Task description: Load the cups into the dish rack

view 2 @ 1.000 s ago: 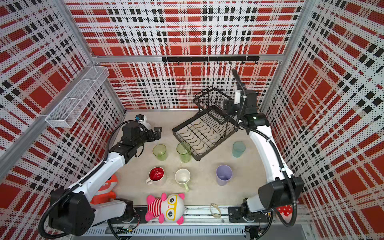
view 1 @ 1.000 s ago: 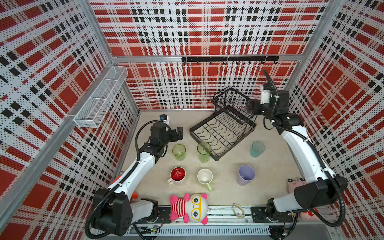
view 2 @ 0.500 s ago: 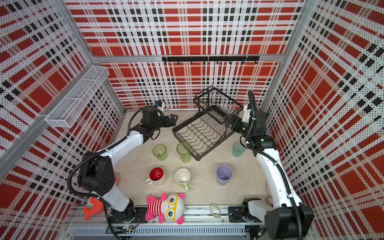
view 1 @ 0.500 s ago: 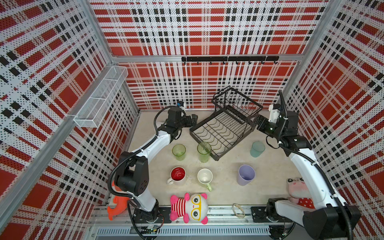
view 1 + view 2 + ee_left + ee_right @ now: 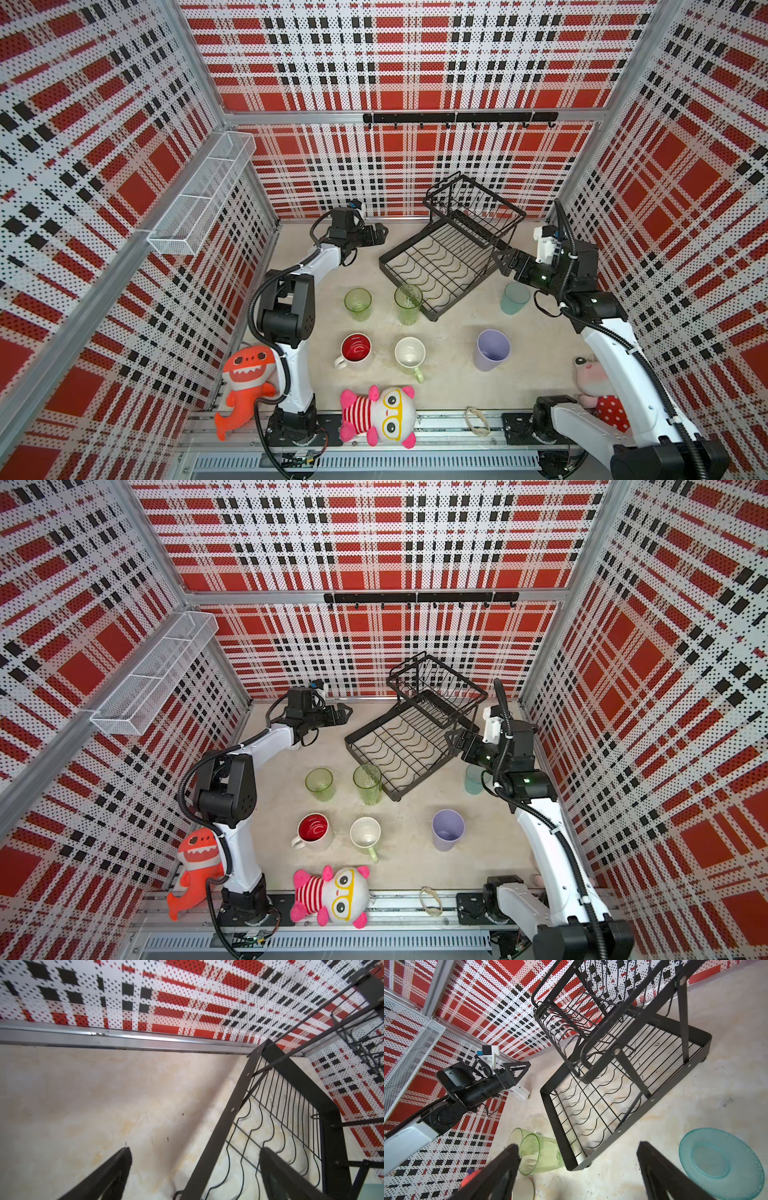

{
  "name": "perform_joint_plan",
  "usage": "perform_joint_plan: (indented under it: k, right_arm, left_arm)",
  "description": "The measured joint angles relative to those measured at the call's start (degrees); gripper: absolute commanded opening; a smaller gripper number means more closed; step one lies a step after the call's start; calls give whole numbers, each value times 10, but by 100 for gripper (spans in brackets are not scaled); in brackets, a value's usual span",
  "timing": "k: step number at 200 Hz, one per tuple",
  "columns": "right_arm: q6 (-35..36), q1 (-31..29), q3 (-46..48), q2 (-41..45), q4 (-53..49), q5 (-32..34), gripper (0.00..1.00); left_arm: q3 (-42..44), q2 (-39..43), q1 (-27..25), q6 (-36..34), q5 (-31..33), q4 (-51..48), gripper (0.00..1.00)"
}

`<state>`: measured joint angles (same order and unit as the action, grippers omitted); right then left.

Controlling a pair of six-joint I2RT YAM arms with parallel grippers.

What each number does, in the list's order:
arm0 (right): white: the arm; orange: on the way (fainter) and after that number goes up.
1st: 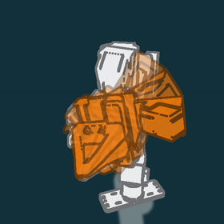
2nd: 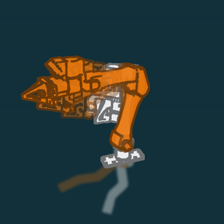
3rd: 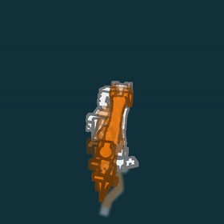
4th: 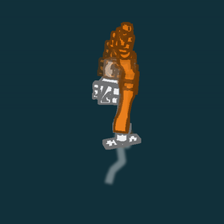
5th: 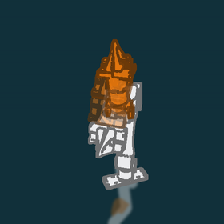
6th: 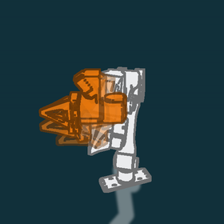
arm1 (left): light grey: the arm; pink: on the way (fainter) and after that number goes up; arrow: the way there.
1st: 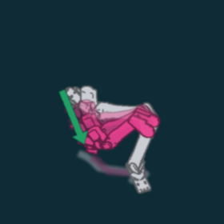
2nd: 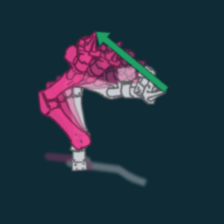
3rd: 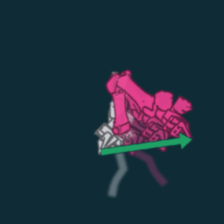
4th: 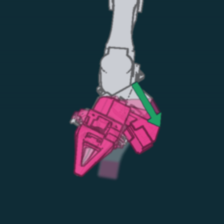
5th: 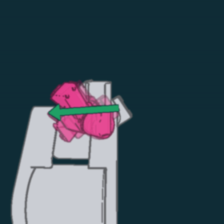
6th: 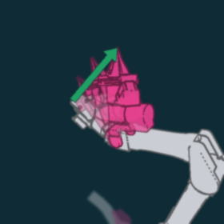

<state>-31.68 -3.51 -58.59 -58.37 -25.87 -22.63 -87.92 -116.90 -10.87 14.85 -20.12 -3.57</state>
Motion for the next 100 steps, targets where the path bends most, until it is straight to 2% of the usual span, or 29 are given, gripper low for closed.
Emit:
perform_joint_plan:
  k: [40, 51, 70, 100]
  right_arm:
    - [13, 0, 0, 64, 5, 29, 93]
    - [17, 0, 0, 74, 9, 34, 93]
    - [20, 0, 0, 78, 14, 38, 94]
    - [17, 0, 1, 70, 16, 39, 100]
  left_arm:
    - [0, -36, -10, -7, -44, -18, 100]
    - [-5, -48, -14, -6, -51, -22, 97]
    - [-13, -67, -20, -4, -61, -25, 93]
    - [-8, -69, -26, -3, -73, -28, 93]
